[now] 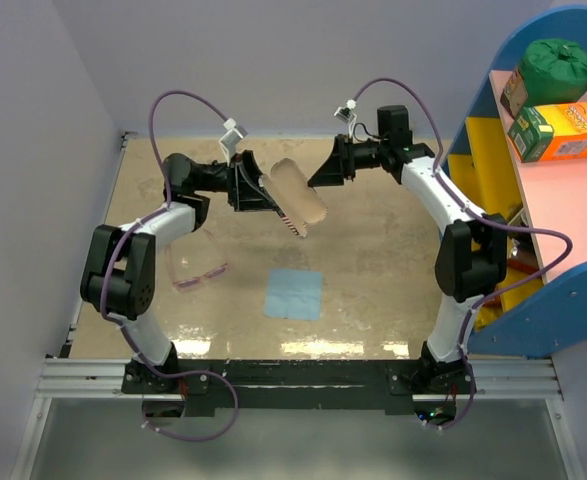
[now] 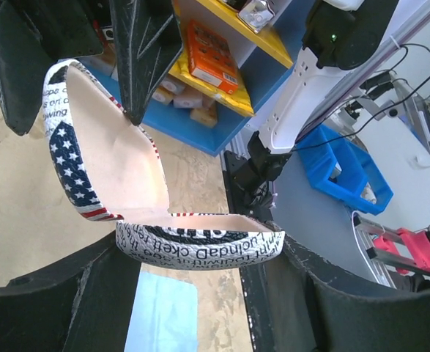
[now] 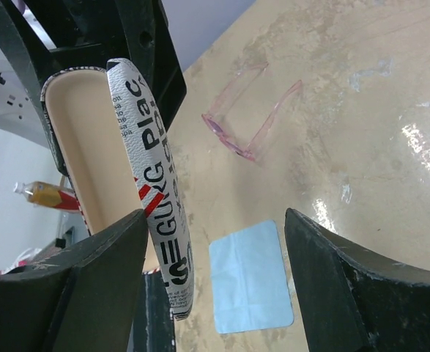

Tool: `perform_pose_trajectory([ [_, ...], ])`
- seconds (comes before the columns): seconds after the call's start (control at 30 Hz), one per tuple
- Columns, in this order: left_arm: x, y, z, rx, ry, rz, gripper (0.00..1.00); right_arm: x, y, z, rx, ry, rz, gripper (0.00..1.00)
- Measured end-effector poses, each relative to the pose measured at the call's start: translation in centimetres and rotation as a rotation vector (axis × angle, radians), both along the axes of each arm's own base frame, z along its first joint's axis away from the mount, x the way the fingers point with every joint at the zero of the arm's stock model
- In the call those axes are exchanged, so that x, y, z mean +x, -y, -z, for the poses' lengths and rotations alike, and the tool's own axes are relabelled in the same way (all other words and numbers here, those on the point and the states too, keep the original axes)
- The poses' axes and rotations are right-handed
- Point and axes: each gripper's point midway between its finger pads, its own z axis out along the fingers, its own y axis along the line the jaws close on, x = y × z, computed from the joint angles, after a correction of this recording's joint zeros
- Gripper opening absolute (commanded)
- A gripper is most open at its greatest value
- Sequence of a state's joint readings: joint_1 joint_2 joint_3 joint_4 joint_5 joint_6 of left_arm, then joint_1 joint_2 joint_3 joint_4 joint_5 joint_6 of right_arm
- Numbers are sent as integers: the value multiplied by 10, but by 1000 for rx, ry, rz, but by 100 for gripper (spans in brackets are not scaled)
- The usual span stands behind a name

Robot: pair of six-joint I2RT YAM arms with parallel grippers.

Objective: Organize the sunglasses

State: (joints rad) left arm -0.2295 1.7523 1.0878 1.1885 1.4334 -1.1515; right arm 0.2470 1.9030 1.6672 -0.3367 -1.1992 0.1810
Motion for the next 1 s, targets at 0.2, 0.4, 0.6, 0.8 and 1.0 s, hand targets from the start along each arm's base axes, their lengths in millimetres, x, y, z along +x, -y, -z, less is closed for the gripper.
perform_pose_trajectory([
  [0.2, 9, -1, 5, -1, 47, -36, 0, -3, 1, -7, -3, 70, -13, 76],
  [0.4, 36, -4, 1, 29, 132, -179, 0, -6, 0, 3, -74, 141, -16, 73],
  [0.6, 43, -5, 6, 52, 145, -228, 0, -18, -12, 20, -154, 177, -48, 46],
  [0.8, 44, -5, 9, 59, 136, -233, 0, -11, -12, 29, -209, 220, -22, 18],
  [1.0, 44, -5, 12, 69, 98, -237, 38, 3, -10, 32, -255, 311, 9, 0],
])
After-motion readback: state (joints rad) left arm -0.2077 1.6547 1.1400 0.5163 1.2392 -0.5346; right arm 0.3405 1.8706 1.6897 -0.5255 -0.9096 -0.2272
